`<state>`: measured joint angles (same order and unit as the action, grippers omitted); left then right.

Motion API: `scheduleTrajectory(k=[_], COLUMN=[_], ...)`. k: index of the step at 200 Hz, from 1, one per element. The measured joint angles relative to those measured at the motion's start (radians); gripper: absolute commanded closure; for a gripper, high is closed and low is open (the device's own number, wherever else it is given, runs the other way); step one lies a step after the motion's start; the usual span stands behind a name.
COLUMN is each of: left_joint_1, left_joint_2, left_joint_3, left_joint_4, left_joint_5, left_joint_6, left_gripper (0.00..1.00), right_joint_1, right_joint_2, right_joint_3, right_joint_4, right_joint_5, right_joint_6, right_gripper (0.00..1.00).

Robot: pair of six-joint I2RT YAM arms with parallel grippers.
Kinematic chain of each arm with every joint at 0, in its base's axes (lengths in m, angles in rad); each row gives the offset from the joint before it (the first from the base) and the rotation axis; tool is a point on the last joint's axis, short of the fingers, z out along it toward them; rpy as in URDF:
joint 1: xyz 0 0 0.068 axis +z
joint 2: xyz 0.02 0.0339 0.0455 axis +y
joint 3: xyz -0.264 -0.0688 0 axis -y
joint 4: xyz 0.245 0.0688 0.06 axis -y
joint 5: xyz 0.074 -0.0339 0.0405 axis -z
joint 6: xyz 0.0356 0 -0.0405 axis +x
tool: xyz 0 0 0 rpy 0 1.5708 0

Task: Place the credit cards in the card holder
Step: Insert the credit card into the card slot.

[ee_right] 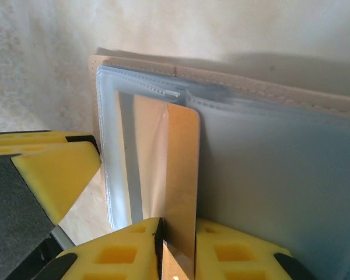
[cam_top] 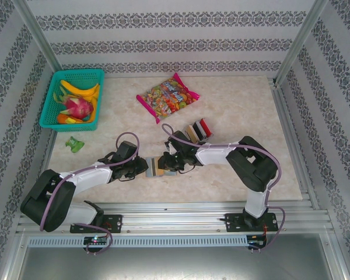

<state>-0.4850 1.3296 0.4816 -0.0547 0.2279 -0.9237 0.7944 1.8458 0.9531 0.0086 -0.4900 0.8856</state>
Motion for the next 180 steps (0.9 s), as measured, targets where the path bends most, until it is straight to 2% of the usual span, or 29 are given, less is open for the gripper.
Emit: scheduleTrajectory(k=[65,79,117,150,180], left_joint_1=[0.0,0.0,0.0,0.0,0.0], left_joint_2=[-0.001,-0.001,-0.001,0.004,0.024], left_joint_3=[0.0,0.0,0.0,-0.001,-0.001], left_joint_4=[0.0,0.001,0.011,0.03,0.039], left_joint_5=[0.005,0.005,0.005,0.016,0.032], left_joint_6=[0.0,0.0,0.0,0.0,0.0], left_gripper=[0.74,0.74,0.74,0.74,0.74], right_joint_1=[0.0,0.0,0.0,0.0,0.0], right_joint_2=[-0.018,-0.018,-0.053,-0.064,-0.049], right_joint_3=[-0.004,0.001,0.007,0.007,0.008], right_joint_4=[-0.055,-0.072,-0.151,-0.171,-0.157], right_joint_5=[0.023,0.031,0.083,0.096,0.09], right_joint_6=[-0.021,-0.027,-0.054,-0.059,-0.051], right_gripper=[0.74,0.7,0.68,0.71,0.8])
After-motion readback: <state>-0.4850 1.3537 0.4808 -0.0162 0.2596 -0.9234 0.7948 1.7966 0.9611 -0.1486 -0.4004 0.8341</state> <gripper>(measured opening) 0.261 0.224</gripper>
